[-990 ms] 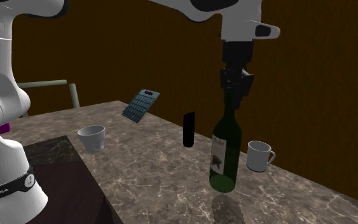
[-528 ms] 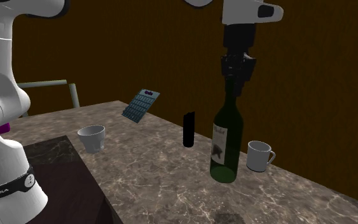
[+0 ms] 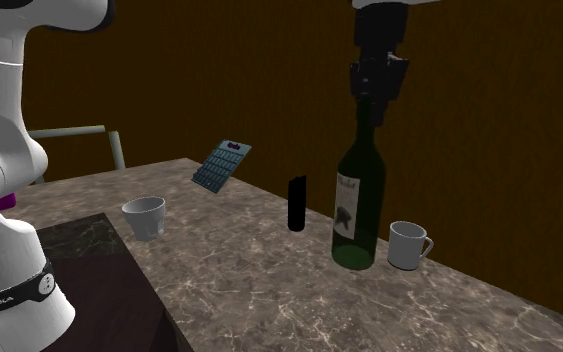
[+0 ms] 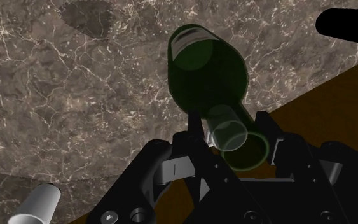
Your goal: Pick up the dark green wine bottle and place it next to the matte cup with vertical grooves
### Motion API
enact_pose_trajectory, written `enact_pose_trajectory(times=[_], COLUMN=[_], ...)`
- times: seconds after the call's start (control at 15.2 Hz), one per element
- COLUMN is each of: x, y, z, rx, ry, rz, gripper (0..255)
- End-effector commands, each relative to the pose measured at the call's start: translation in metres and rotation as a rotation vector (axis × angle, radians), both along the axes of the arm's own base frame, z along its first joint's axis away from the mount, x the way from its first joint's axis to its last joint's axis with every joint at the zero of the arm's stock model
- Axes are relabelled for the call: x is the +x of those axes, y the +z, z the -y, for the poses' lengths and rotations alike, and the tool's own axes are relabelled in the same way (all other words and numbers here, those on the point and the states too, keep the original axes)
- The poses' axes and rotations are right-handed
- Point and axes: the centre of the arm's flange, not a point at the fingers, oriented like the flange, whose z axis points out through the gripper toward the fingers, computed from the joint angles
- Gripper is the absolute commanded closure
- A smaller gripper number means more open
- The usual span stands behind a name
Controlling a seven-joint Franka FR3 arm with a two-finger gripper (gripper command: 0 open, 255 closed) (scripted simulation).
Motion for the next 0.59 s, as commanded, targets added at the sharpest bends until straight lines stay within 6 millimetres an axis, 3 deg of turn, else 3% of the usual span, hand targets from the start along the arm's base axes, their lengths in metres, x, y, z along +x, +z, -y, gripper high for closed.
enact_pose_trajectory(times=[0.0,0.53], x=[-0.001,-0.001], y=[0.011,0.053], z=[0.001,0.001], rx=[0.000,0.000], ry=[0.000,0.000], rz=[0.000,0.000], gripper=[255,255])
